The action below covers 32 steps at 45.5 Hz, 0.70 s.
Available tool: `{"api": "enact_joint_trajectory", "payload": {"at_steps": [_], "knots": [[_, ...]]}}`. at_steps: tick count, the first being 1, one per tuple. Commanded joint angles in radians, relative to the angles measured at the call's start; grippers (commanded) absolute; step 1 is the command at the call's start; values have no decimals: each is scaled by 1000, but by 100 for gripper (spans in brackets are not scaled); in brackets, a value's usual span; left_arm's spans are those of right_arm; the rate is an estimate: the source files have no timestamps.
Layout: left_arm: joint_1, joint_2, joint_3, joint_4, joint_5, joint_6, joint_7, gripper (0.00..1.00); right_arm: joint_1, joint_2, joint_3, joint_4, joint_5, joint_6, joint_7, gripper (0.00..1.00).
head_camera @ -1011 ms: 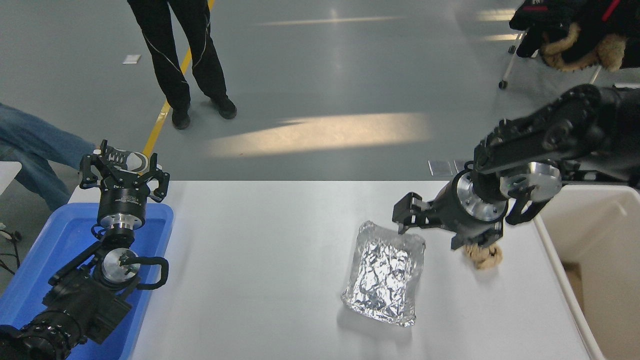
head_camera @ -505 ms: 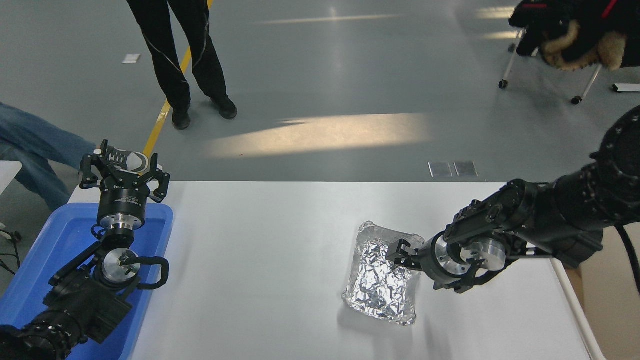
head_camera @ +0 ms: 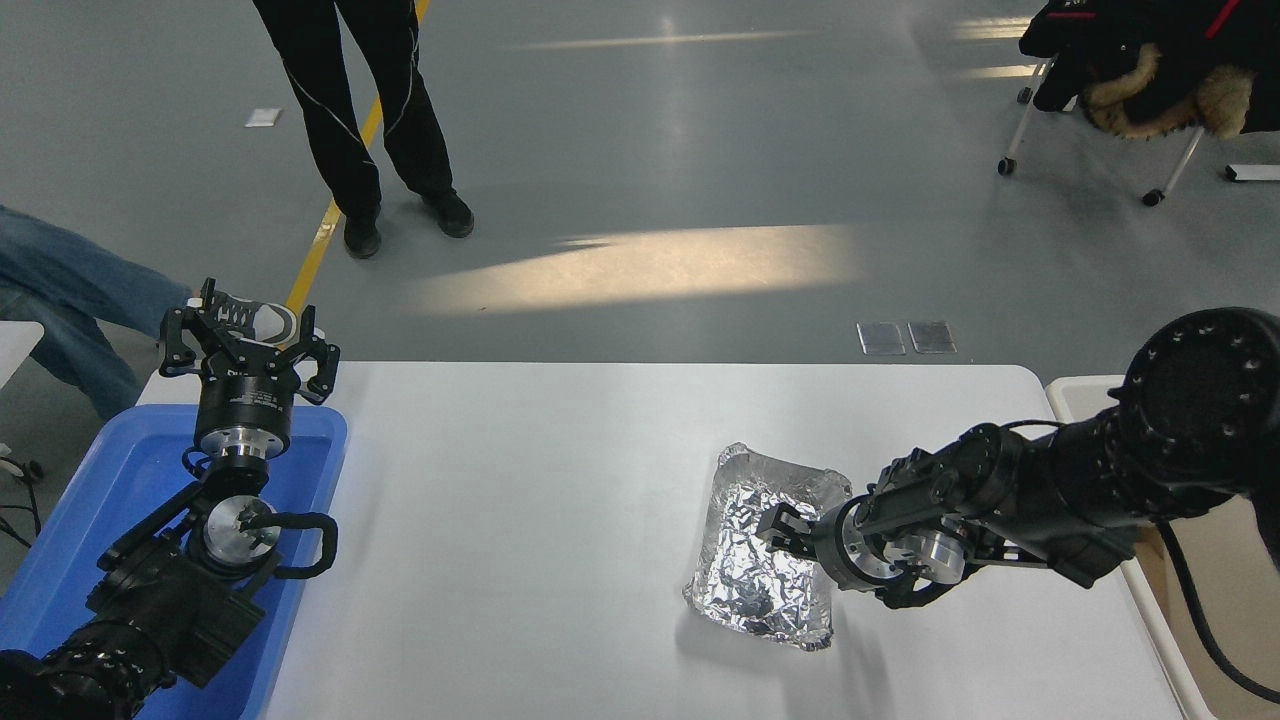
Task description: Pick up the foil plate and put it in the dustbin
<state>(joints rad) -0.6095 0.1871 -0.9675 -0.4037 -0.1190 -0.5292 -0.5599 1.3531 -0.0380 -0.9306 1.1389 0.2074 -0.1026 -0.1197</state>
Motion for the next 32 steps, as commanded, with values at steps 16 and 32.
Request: {"api": "enact_joint_trajectory", "payload": {"at_steps": [16, 32], "knots": [[-1, 0, 0, -1, -1, 0, 0, 99, -71, 6, 6, -33, -63, 9, 0, 0], [-1, 0, 0, 0, 1, 0, 0, 99, -49, 7, 6, -30, -60, -34, -1, 0]]}}
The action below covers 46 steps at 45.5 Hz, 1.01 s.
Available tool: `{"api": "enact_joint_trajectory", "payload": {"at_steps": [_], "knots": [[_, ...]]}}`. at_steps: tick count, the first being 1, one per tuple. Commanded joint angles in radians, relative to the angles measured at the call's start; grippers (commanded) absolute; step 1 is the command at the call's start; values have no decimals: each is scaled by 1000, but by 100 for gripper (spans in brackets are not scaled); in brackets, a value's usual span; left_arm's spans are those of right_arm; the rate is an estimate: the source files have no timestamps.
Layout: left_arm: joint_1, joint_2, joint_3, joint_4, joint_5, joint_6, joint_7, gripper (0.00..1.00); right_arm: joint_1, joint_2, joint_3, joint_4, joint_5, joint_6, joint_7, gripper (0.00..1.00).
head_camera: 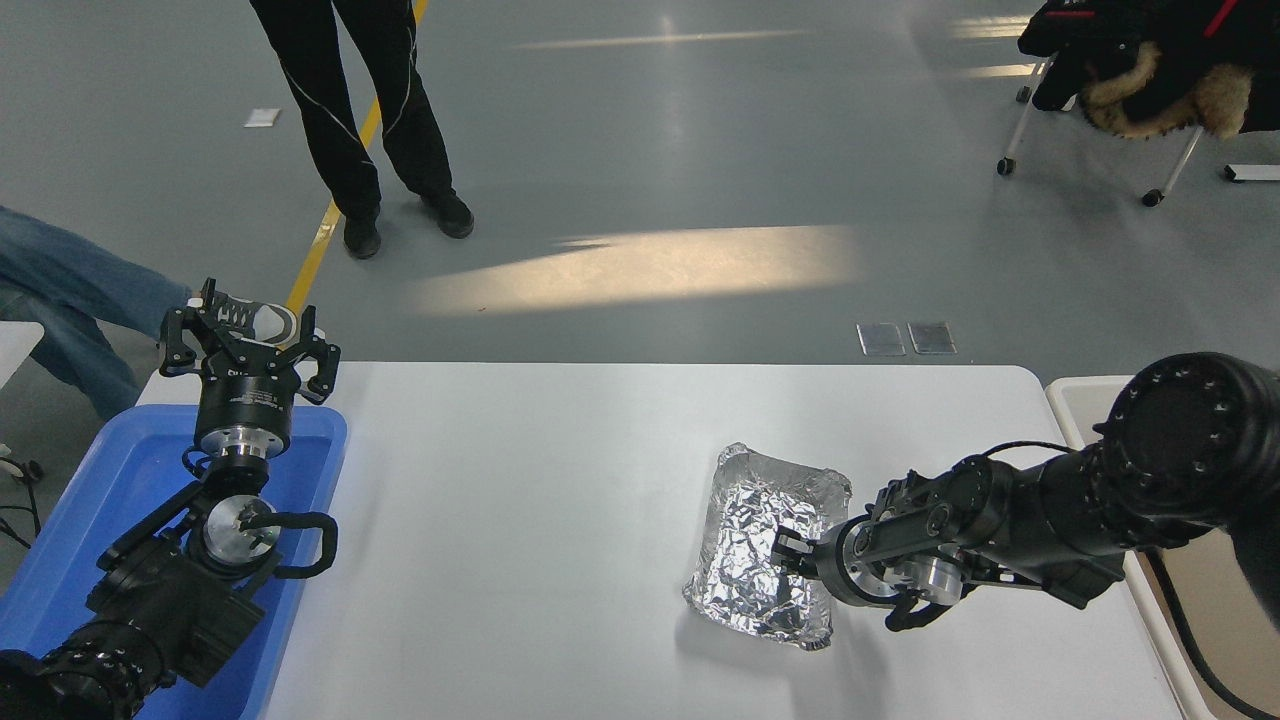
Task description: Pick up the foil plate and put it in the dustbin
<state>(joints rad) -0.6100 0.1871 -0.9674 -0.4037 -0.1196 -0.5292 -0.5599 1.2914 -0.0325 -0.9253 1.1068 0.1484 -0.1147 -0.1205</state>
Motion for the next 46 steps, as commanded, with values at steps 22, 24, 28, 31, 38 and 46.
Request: {"api": "enact_joint_trajectory", "payload": {"at_steps": [22, 24, 28, 31, 38, 46], "knots": [[-1, 0, -1, 0, 1, 0, 0, 99, 501, -128, -23, 427, 10, 30, 1, 0], [-1, 0, 1, 0, 1, 0, 0, 99, 593, -148, -41, 484, 10, 72, 1, 0], [1, 0, 1, 0, 1, 0, 0, 99, 771, -161, -95, 562, 13, 165, 5, 0], [-1, 0, 1, 0, 0, 0, 0, 99, 900, -165, -122, 597, 16, 256, 9, 0], [-1, 0, 1, 0, 0, 0, 0, 99, 1137, -201, -129, 622, 26, 501, 13, 0], [1, 0, 1, 0, 0, 0, 0, 99, 1336, -239, -142, 624, 28, 740, 35, 0]]}}
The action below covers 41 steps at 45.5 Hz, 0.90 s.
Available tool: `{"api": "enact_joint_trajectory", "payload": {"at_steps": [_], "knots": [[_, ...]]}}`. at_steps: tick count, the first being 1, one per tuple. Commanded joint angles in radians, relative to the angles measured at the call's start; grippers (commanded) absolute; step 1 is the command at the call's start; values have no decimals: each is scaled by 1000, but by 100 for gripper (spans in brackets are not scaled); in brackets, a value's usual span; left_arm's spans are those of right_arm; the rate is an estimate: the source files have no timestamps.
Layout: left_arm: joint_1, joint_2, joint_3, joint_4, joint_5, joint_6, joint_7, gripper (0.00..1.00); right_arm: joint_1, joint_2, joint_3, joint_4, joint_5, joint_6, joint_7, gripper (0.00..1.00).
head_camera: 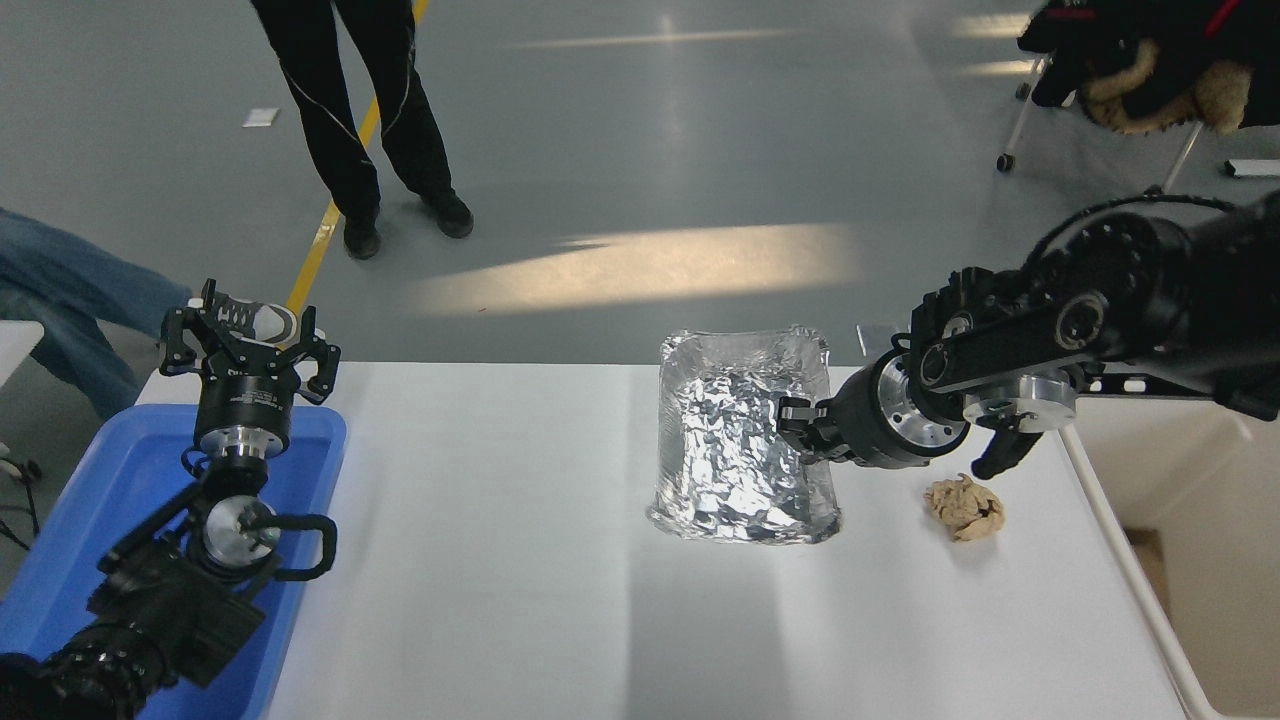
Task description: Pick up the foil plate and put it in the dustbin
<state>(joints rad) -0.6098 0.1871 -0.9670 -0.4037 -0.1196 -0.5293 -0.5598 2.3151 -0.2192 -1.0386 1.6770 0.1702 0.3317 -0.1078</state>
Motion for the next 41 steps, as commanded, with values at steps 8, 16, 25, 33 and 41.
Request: {"api": "enact_joint_trajectory", "payload": {"at_steps": [8, 16, 25, 33, 41], "knots": [[-1, 0, 1, 0, 0, 0, 0, 99, 363, -65, -32, 59, 6, 339, 33, 0], [-1, 0, 1, 0, 0, 0, 0, 99, 377, -63, -34, 63, 6, 349, 33, 0], [1, 0, 1, 0, 0, 0, 0, 99, 241, -74, -171, 6, -18, 247, 31, 0], [-1, 0, -1, 0, 0, 0, 0, 99, -31, -141, -331, -137, -51, 29, 30, 0], [-1, 0, -1, 0, 0, 0, 0, 99, -307, -264, -339, -281, -46, -117, 23, 0]]}}
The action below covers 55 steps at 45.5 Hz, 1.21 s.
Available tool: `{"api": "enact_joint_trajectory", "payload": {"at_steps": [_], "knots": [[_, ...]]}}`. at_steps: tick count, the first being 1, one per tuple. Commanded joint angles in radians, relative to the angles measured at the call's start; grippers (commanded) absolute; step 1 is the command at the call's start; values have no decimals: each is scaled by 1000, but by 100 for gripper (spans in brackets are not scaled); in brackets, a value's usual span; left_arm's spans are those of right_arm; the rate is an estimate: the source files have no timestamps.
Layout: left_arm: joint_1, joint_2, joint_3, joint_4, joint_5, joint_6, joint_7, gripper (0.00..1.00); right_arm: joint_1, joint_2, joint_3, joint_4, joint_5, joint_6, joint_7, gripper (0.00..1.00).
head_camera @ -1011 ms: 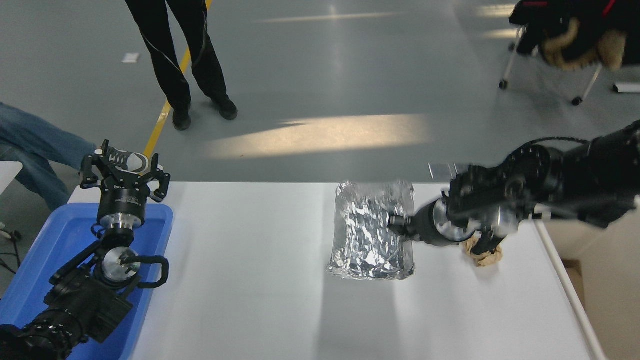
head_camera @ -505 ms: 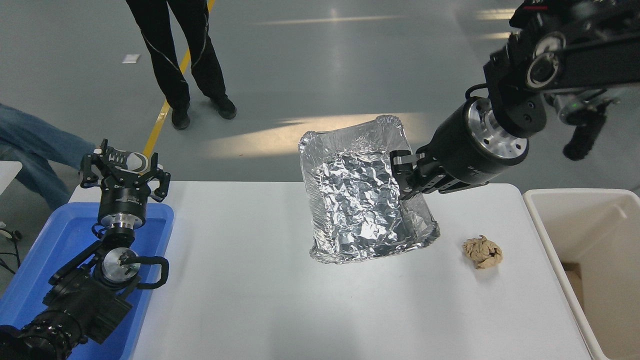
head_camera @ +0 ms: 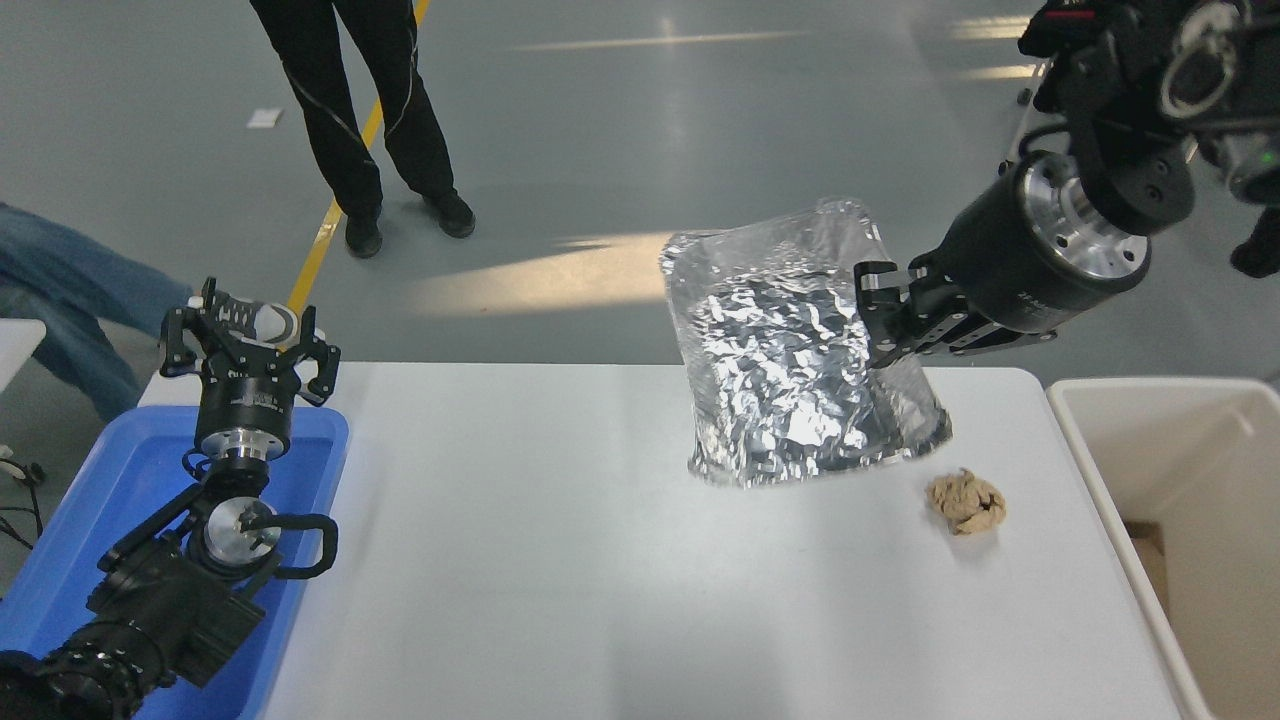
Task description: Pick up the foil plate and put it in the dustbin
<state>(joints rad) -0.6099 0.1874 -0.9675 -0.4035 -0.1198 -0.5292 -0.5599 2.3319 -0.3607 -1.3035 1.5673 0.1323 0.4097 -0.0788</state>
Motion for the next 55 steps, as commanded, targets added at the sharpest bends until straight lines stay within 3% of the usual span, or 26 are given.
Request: {"api": "enact_joint_trajectory", "payload": {"at_steps": [1, 14, 21, 31, 43, 55], "knots": [[-1, 0, 0, 0, 0, 0, 0, 99, -357, -135, -69, -196, -7, -207, -6, 0], [-1, 0, 0, 0, 2, 0, 0, 99, -851, -268, 59, -575, 81, -298, -9, 0], [-1, 0, 1, 0, 0, 0, 0, 99, -1046, -284, 150, -729, 158, -333, -9, 0], [-1, 0, 0, 0, 2, 0, 0, 99, -1327, -284, 334, -950, 240, -368, -9, 0], [-1, 0, 0, 0, 0, 0, 0, 99, -1649, -222, 587, -1289, 245, -361, -9, 0], [-1, 0, 0, 0, 0, 0, 0, 99, -1697, -192, 610, -1336, 245, -365, -9, 0]]}}
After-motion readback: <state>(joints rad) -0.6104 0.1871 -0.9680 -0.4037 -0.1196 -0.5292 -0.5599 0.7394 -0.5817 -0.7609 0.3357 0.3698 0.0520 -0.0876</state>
